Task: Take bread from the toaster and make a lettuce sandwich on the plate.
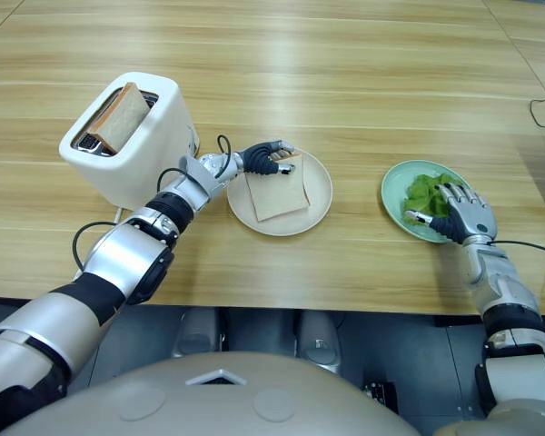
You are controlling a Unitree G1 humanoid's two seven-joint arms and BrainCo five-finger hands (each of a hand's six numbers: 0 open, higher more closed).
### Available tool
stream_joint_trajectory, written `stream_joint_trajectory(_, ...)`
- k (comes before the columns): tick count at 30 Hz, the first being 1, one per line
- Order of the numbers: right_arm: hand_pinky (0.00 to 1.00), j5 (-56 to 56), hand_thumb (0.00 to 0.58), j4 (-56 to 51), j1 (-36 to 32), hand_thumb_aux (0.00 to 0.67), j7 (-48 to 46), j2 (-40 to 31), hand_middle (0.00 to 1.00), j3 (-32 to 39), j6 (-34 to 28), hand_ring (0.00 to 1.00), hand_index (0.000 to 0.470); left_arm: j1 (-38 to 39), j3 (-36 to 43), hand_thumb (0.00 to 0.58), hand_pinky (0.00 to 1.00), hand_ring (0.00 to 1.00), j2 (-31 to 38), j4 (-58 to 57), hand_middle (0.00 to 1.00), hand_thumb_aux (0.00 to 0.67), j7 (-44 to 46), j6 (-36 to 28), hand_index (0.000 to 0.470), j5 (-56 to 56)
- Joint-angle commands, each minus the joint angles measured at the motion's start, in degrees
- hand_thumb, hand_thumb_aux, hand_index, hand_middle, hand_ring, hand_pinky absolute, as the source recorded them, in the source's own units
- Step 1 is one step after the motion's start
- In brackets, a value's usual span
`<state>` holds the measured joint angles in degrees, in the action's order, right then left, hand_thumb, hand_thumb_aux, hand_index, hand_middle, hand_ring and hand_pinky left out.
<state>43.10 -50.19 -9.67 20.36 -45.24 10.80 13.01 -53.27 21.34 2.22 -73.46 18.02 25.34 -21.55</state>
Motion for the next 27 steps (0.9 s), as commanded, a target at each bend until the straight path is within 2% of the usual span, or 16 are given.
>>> stream_joint_trajectory(1,0.0,0.28,0.0,-2.59,-1.42,0.0,0.58,0.3,0.0,2.13,-0.24,0.0,0.0,0.14,1.24,0.574,1.0,1.0,-0.47,-1.69,1.0,0.602,-0.54,-1.44,0.413,-2.32)
stream_joint_trajectory(2,0.0,0.2,0.0,-2.95,-1.68,0.0,0.78,0.34,0.0,2.52,-0.16,0.0,0.0,0.21,1.34,0.568,1.0,1.0,-0.55,-1.83,1.0,0.575,-0.79,-1.55,0.395,-2.73)
stream_joint_trajectory(3,0.0,0.09,0.005,-3.28,-1.92,0.003,0.96,0.38,0.0,2.9,-0.07,0.0,0.002,0.26,1.33,0.514,1.0,1.0,-0.62,-1.91,1.0,0.444,-1.04,-1.65,0.305,-3.05)
stream_joint_trajectory(4,0.0,0.02,0.066,-3.57,-2.12,0.039,1.12,0.41,0.0,3.24,0.01,0.0,0.027,0.28,1.3,0.46,0.94,0.94,-0.68,-1.97,0.94,0.365,-1.33,-1.81,0.251,-3.33)
stream_joint_trajectory(5,0.0,-0.07,0.066,-3.89,-2.33,0.039,1.3,0.43,0.0,3.57,0.08,0.0,0.027,0.28,1.33,0.46,0.94,0.94,-0.71,-2.02,0.94,0.365,-1.65,-1.96,0.251,-3.6)
stream_joint_trajectory(6,0.0,-0.16,0.209,-4.21,-2.51,0.134,1.48,0.44,0.0,3.82,0.15,0.0,0.092,0.28,1.38,0.14,0.77,0.77,-0.71,-2.08,0.77,0.087,-1.99,-2.08,0.06,-3.91)
stream_joint_trajectory(7,0.0,-0.23,0.209,-4.47,-2.65,0.134,1.62,0.44,0.0,4.02,0.2,0.0,0.092,0.3,1.37,0.018,0.69,0.69,-0.72,-2.12,0.69,0.011,-2.25,-2.14,0.007,-4.18)
stream_joint_trajectory(8,0.0,-0.29,0.31,-4.7,-2.77,0.213,1.77,0.42,0.0,4.22,0.24,0.0,0.146,0.31,1.36,0.0,0.51,0.51,-0.73,-2.15,0.51,0.0,-2.44,-2.15,0.0,-4.39)
stream_joint_trajectory(10,0.0,-0.58,0.349,-4.71,-2.73,0.247,2.53,0.25,0.0,4.43,0.63,0.0,0.17,0.35,1.51,0.0,0.44,0.44,-0.68,-2.19,0.44,0.0,-2.96,-2.12,0.0,-4.95)
stream_joint_trajectory(11,0.0,-0.72,0.443,-4.42,-2.66,0.344,3.11,0.13,0.0,4.46,0.88,0.0,0.236,0.35,1.59,0.0,0.35,0.35,-0.63,-2.19,0.35,0.0,-3.31,-2.11,0.0,-5.25)
stream_joint_trajectory(13,0.0,-0.92,0.494,-3.83,-2.64,0.413,4.08,-0.06,0.0,4.5,1.22,0.0,0.283,0.33,1.86,0.0,0.2,0.2,-0.48,-2.19,0.2,0.0,-4.01,-2.1,0.0,-5.78)
stream_joint_trajectory(14,0.0,-0.98,0.494,-3.45,-2.68,0.413,4.67,-0.15,0.0,4.41,1.37,0.0,0.283,0.3,2.04,0.0,0.2,0.2,-0.38,-2.18,0.2,0.0,-4.46,-2.11,0.0,-6.13)
stream_joint_trajectory(15,0.0,-1.0,0.514,-3.14,-2.72,0.444,5.24,-0.23,0.0,4.3,1.42,0.0,0.305,0.26,2.21,0.0,0.11,0.11,-0.29,-2.19,0.11,0.0,-4.88,-2.11,0.0,-6.51)
stream_joint_trajectory(17,0.0,-1.03,0.531,-2.26,-2.77,0.476,6.33,-0.52,0.0,4.01,1.44,0.0,0.327,0.13,2.79,0.0,0.03,0.03,-0.09,-2.23,0.03,0.0,-5.89,-2.18,0.0,-7.42)
stream_joint_trajectory(22,0.0,-1.58,0.55,0.18,-1.88,0.518,9.56,-1.33,0.0,2.73,1.45,0.0,0.355,-0.19,4.46,0.0,0.0,0.0,0.57,-2.33,0.0,0.0,-9.23,-2.6,0.0,-9.87)
stream_joint_trajectory(27,0.0,-2.45,0.58,3.84,-0.68,0.67,12.33,-2.25,0.0,0.83,1.49,0.0,0.46,-0.37,6.4,0.0,0.0,0.0,1.76,-2.13,0.0,0.0,-12.77,-2.8,0.0,-12.32)
